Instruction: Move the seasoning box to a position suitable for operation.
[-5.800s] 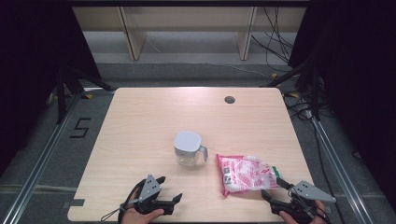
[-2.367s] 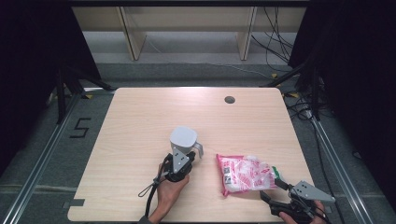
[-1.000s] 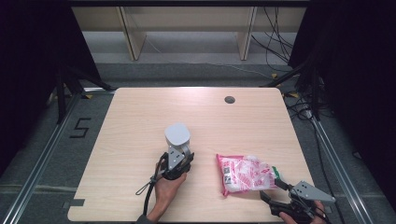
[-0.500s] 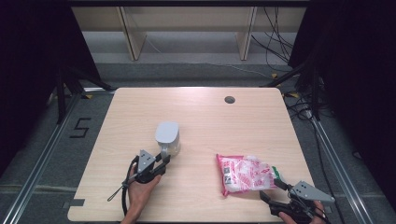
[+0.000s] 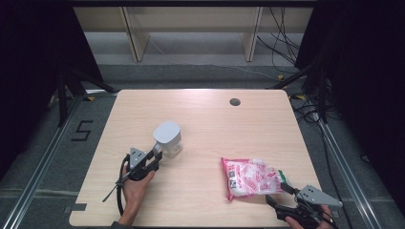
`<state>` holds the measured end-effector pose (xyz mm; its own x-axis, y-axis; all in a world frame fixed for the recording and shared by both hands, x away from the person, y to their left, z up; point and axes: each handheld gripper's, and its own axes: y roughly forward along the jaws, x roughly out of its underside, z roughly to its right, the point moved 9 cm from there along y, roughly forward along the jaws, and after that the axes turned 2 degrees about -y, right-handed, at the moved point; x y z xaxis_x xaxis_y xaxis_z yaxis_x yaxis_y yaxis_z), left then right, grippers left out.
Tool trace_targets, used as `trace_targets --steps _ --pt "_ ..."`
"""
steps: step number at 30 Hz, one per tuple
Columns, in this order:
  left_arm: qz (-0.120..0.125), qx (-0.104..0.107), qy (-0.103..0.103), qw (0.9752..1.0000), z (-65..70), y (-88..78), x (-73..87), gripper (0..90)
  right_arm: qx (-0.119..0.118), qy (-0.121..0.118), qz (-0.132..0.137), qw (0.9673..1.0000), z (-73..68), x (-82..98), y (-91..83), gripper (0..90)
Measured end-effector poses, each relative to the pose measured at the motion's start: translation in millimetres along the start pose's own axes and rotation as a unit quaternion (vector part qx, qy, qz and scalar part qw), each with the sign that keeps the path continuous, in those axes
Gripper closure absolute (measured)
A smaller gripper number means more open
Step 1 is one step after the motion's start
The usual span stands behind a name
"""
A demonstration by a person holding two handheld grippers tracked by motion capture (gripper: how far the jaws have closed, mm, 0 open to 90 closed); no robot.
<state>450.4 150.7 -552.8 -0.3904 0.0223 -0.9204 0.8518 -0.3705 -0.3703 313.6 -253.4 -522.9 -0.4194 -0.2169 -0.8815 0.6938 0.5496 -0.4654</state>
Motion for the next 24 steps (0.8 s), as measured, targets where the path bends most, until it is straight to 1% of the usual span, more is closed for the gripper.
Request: trace_targets --steps 1,2,4,5,6,7,8,9,11,12,13,14,16,17,18,19,20,21,22,23,24 --pt "0.004 0.002 0.004 1.0000 -1.5 1.7 -1.3 66.4 0.002 -0.003 0.001 1.0000 0.8 0.0 0.3 27.1" --pt "-0.001 -0.014 -0.004 0.9999 -5.8 1.5 -1.1 66.4 0.002 0.012 -0.004 0.9999 -1.5 1.0 -0.2 27.1" --pt "0.000 -0.020 -0.003 0.9998 -9.3 2.7 -1.7 66.7 0.002 0.012 -0.004 0.9999 -1.6 1.0 -0.2 27.1" --pt "0.000 -0.020 -0.003 0.9998 -9.3 2.7 -1.7 67.0 0.002 0.012 -0.004 0.9999 -1.6 1.0 -0.2 27.1" --pt "-0.001 -0.027 0.003 0.9996 -11.4 4.0 -1.7 67.0 0.001 0.011 -0.004 0.9999 -1.6 1.0 -0.2 27.1" --pt "-0.002 -0.031 0.007 0.9995 -12.3 4.6 -1.5 67.6 0.002 -0.003 0.002 1.0000 0.7 -0.1 0.3 27.1" --pt "-0.003 -0.040 0.016 0.9990 -15.4 4.9 -1.8 68.0 0.001 -0.002 0.001 1.0000 0.5 -0.1 -0.1 27.1" --pt "-0.002 -0.041 0.012 0.9991 -16.5 5.5 -1.9 68.2 0.000 0.000 0.000 1.0000 0.1 -0.1 -0.2 27.1" --pt "-0.002 -0.042 0.016 0.9990 -19.1 6.4 -2.6 68.7 0.002 0.002 -0.001 1.0000 0.0 0.3 0.1 27.1" --pt "-0.004 -0.041 0.017 0.9990 -18.8 6.4 -2.7 68.9 0.001 0.008 -0.002 1.0000 -1.1 0.7 -0.2 27.1" --pt "-0.005 -0.044 0.020 0.9988 -18.5 6.2 -2.5 69.2 0.001 -0.003 0.002 1.0000 0.6 -0.2 0.3 27.1" --pt "-0.003 -0.042 0.025 0.9988 -18.1 6.7 -2.7 69.5 0.001 -0.001 0.001 1.0000 0.4 -0.2 0.0 27.2" --pt "-0.003 -0.043 0.026 0.9987 -18.2 6.8 -2.4 69.7 -0.002 0.000 0.000 1.0000 -0.3 -0.1 0.2 27.1" --pt "-0.001 -0.034 0.030 0.9990 -16.9 8.2 -2.8 69.7 -0.002 0.000 0.000 1.0000 -0.3 -0.1 0.2 27.1" --pt "-0.002 -0.033 0.033 0.9989 -16.3 8.5 -2.7 69.8 -0.002 0.001 0.000 1.0000 -0.5 -0.1 0.5 27.1" --pt "-0.003 -0.026 0.034 0.9991 -11.0 9.9 -2.5 69.9 -0.003 -0.003 0.001 1.0000 -0.2 -0.3 1.0 27.1" --pt "-0.003 -0.026 0.034 0.9991 -11.0 9.9 -2.5 69.8 -0.001 -0.001 0.000 1.0000 0.1 -0.1 0.8 27.1" --pt "-0.004 -0.023 0.039 0.9990 -7.6 10.5 -2.5 69.8 -0.001 -0.001 0.000 1.0000 0.1 -0.1 0.8 27.1" --pt "-0.003 -0.017 0.038 0.9991 -3.0 11.7 -2.6 69.9 0.001 0.005 -0.002 1.0000 -0.4 0.4 0.6 27.1" --pt "-0.003 -0.012 0.042 0.9991 -0.3 12.3 -2.6 69.8 0.000 0.005 -0.002 1.0000 -0.6 0.3 0.5 27.1" --pt "-0.002 -0.002 0.045 0.9990 3.9 13.6 -2.9 69.8 0.000 0.005 -0.002 1.0000 -0.6 0.3 0.5 27.1"
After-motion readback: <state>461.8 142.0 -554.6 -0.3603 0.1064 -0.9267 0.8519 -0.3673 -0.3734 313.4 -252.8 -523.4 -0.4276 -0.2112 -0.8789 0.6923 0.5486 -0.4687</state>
